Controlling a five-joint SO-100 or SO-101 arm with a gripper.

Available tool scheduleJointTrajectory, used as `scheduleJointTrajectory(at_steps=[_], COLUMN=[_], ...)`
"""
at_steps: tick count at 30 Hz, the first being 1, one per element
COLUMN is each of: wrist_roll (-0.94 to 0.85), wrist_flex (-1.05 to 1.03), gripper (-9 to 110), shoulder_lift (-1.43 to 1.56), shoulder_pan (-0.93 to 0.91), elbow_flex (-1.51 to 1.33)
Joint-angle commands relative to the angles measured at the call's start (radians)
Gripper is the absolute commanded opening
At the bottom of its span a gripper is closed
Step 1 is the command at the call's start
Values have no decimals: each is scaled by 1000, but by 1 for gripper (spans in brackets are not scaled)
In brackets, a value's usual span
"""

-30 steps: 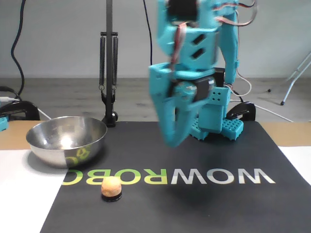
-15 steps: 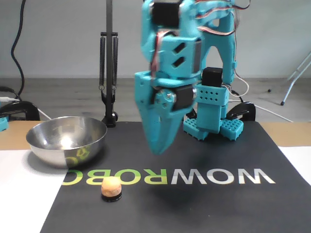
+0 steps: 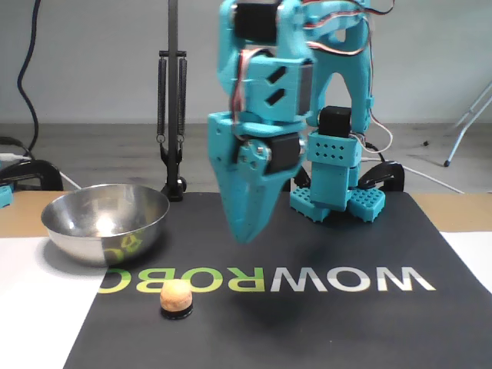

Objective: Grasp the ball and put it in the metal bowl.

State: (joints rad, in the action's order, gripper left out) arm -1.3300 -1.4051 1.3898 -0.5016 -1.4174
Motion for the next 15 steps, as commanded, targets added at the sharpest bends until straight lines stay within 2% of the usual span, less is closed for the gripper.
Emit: scheduleJointTrajectory(at_steps=[1, 8, 15], wrist_roll=[-3, -3, -3], wrist_flex=[8, 11, 129], gripper=[1, 1, 1], shoulder_lift=[5, -11, -71], shoulder_pan=[-12, -40, -86], elbow_flex=[40, 41, 41])
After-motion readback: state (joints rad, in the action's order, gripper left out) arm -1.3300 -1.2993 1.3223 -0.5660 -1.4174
